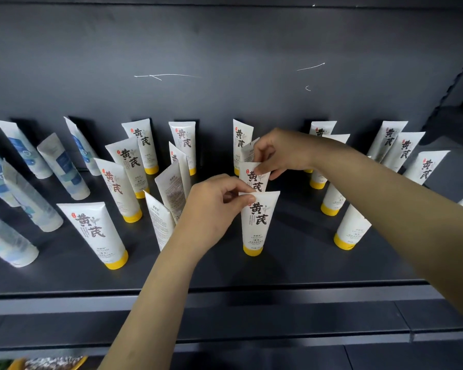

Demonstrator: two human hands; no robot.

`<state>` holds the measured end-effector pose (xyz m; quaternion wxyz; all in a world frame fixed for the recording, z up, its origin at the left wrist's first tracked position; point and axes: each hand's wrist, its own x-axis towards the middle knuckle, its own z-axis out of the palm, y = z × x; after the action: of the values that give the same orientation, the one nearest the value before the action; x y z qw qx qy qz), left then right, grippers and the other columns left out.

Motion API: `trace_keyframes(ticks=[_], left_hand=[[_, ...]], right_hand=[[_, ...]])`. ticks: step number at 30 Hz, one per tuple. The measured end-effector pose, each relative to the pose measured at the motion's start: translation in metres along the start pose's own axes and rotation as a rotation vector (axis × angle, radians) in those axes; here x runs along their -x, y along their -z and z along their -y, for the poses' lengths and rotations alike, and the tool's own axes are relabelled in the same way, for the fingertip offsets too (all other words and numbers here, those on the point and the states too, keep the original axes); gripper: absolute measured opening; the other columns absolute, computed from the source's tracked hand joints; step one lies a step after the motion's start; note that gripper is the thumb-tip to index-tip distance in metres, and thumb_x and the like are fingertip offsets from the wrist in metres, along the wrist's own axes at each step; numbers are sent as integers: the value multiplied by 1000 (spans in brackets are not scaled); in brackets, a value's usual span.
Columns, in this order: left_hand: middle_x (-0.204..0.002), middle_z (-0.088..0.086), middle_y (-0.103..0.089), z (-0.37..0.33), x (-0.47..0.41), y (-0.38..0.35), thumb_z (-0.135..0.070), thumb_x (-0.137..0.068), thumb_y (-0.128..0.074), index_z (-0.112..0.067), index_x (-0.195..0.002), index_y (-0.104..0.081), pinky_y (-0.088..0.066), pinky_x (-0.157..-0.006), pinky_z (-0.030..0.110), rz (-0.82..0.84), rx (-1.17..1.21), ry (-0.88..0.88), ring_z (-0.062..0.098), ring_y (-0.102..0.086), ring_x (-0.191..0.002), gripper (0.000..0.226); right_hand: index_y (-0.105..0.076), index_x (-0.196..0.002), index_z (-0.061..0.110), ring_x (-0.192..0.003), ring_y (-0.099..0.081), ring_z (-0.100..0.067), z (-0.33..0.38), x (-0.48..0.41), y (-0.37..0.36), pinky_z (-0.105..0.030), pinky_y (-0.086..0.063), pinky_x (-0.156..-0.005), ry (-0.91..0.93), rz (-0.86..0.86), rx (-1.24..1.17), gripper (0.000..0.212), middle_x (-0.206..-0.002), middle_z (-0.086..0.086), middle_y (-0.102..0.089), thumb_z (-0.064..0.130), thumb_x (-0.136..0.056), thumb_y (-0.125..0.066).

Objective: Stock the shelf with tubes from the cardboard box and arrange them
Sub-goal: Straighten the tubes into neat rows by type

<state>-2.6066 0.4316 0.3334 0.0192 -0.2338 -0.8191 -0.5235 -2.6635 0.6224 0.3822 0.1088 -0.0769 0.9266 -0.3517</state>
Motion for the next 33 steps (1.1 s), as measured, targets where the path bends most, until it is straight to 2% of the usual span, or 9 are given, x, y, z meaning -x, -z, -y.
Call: trace_keyframes(ticks=[4, 7, 13, 18, 23, 28, 33], left_hand=[[-87, -10, -67, -1, -3, 1, -15, -80, -72, -24, -84, -72, -50, -78, 19, 1, -35, -5, 8, -63, -80, 10], [-86, -10, -67, 1, -3, 3, -17, -81, -72, -23, -86, -72, -52, -81, 23, 29, -23, 18, 8, -64, -81, 8], [-88, -9, -68, 1, -3, 4, -20, -83, -70, -22, -90, -72, -52, -80, 24, 58, -32, 36, 9, -64, -82, 7], [-89, -9, -69, 1, -5, 4, -20, -83, -70, -23, -89, -72, -53, -82, 29, 66, -29, 45, 11, -65, -83, 7], [-89, -11, -68, 2, -4, 2, -20, -83, -70, -21, -91, -72, -52, -79, 24, 42, -51, 28, 9, -63, -80, 9], [-89, -8, -68, 1, -8, -1, -16, -82, -71, -22, -88, -72, -53, -82, 27, -18, -38, 18, 10, -65, -81, 9], [-89, -8, -69, 0, -12, -3, -16, -81, -72, -23, -87, -73, -53, -83, 30, -16, -36, 14, 11, -65, -82, 9]], right_hand=[[-59, -76, 7, -81, -69, -19, 0, 0, 1, -34, -60, -76, 5, 10, 24, 13, -87, -11, -68, 2, -83, -69], [-58, -80, 3, -86, -68, -25, 2, -2, 1, -36, -60, -76, 17, 20, 76, 10, -93, -17, -66, 1, -83, -68], [-59, -83, 0, -80, -69, -23, 4, -9, 3, -32, -60, -67, 60, -28, 216, 11, -83, -8, -65, 6, -83, -69], [-60, -83, -1, -80, -70, -23, -2, -12, 7, -38, -60, -70, 58, -49, 206, 11, -77, 0, -65, 5, -83, -69], [-60, -83, 1, -84, -70, -20, -2, -13, 7, -34, -60, -72, 52, -26, 137, 10, -84, -4, -69, 5, -84, -69], [-60, -86, -1, -86, -69, -23, -1, -13, 7, -36, -60, -75, 47, -17, 131, 10, -90, -13, -69, 4, -83, -69], [-60, -89, -2, -84, -69, -18, -3, -12, 8, -34, -59, -76, 36, 10, 94, 12, -88, -7, -69, 5, -84, -69]])
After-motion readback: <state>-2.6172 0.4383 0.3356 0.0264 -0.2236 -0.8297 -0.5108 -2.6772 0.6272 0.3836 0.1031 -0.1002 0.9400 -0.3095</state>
